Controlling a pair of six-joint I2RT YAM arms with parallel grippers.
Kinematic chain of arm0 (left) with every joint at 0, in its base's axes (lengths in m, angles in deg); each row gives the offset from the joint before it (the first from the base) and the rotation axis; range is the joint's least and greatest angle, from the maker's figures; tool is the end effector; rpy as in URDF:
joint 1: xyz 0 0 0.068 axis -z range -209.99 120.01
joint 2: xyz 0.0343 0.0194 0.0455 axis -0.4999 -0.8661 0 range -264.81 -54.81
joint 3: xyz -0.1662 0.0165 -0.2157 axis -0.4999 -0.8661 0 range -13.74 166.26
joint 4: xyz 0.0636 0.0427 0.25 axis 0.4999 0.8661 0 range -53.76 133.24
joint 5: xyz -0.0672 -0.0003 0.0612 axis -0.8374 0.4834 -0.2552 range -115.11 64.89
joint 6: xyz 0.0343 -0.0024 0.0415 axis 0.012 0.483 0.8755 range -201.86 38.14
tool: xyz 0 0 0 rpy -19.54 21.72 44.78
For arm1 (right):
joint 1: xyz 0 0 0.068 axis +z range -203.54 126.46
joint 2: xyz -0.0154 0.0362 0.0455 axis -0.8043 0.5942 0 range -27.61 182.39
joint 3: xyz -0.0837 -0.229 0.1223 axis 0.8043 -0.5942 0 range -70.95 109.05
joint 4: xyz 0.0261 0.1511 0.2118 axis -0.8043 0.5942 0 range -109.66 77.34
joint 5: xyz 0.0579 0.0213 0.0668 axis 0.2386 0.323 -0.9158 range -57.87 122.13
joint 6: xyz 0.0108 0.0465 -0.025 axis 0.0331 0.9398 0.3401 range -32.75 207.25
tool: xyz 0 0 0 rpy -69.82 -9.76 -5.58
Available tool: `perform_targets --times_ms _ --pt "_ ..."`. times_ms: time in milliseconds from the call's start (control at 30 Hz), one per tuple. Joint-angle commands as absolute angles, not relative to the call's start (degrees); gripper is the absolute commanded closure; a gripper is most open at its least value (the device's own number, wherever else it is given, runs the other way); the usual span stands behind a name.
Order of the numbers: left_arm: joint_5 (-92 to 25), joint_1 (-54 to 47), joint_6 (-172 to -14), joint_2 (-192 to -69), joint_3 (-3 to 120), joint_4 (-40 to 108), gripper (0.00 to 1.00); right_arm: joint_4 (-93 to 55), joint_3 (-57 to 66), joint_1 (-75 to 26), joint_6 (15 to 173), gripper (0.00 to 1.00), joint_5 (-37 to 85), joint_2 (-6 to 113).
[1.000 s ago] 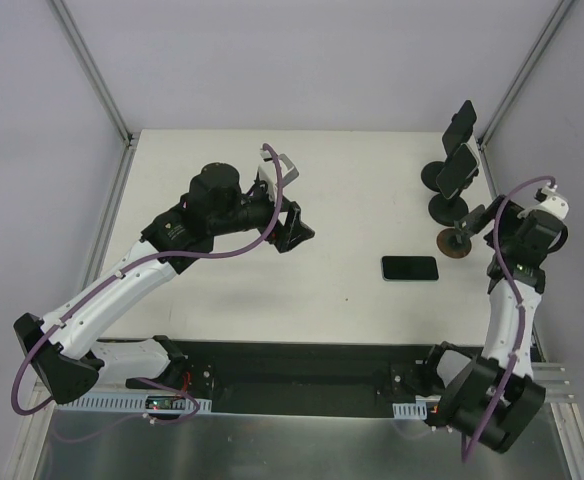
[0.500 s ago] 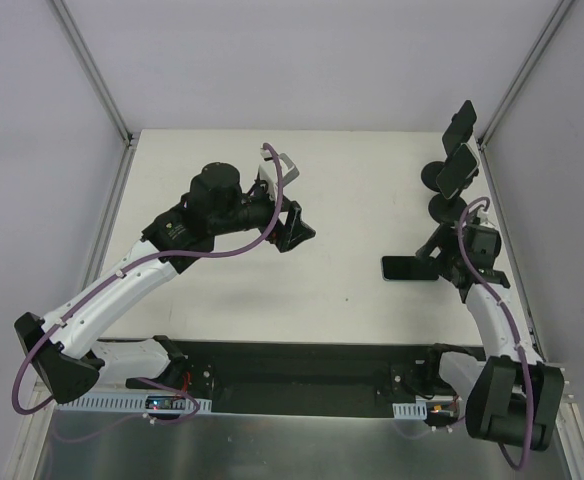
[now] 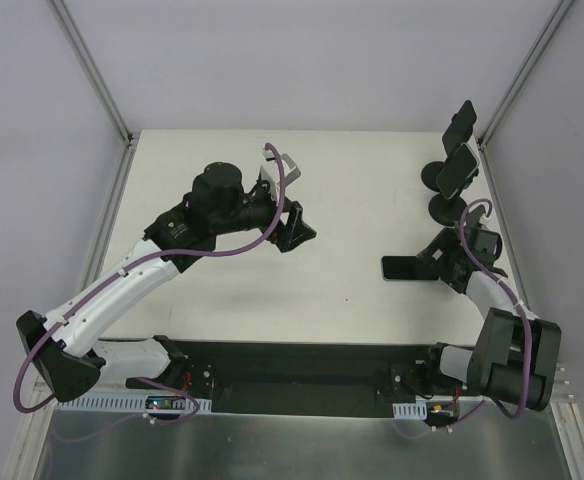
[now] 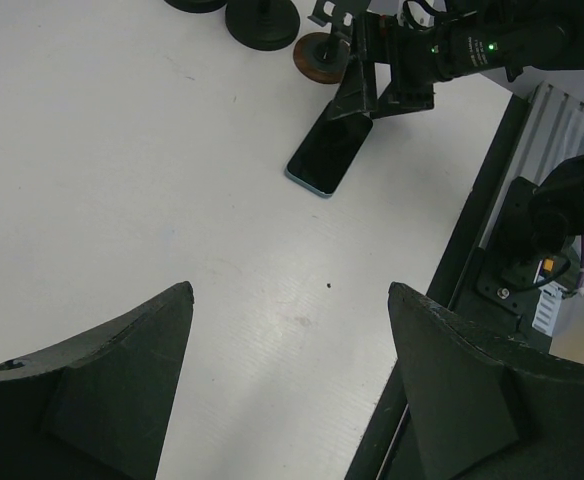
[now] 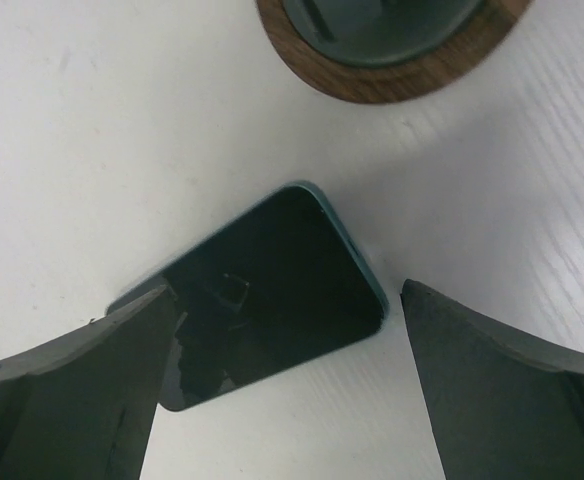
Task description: Place the phone on the phone stand
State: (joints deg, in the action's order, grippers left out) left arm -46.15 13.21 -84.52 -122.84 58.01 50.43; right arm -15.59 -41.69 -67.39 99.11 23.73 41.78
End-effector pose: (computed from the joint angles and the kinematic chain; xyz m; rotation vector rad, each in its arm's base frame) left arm 0.1862 -0.1923 0.4147 0.8888 1.5996 -0.8955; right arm 0.2258 -0.0502 0.1724 0.4488 2.2934 0.1544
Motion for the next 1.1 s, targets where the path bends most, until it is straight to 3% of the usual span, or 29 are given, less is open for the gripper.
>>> perform_targets --times_ms 0,267,567,767,900,1067 --pt "-47.7 13.7 -85.5 -123.1 58.2 48.5 0.22 -21.2 -41.9 -67.3 99.5 0.03 19.9 44.2" --pt "-47.7 13.7 -85.6 -123.4 58.2 48.5 0.23 -17.4 -42.2 -59.6 101.6 0.03 18.6 41.9" --pt "-48.1 13.7 -85.6 -123.7 58.3 48.5 0.23 -14.6 -46.0 -38.8 106.1 0.03 16.2 29.3" --pt "-48.2 13.7 -85.8 -123.7 58.3 48.5 0.23 4.2 -27.7 -38.5 86.1 0.03 19.4 38.4" --pt "-48.2 13.7 -85.8 -123.6 58.2 48.5 0.23 20.7 -10.6 -38.2 69.9 0.04 23.9 54.6" --pt "-48.0 13.7 -85.6 -123.4 58.2 48.5 0.22 27.1 1.1 -37.6 57.5 0.03 20.4 66.1"
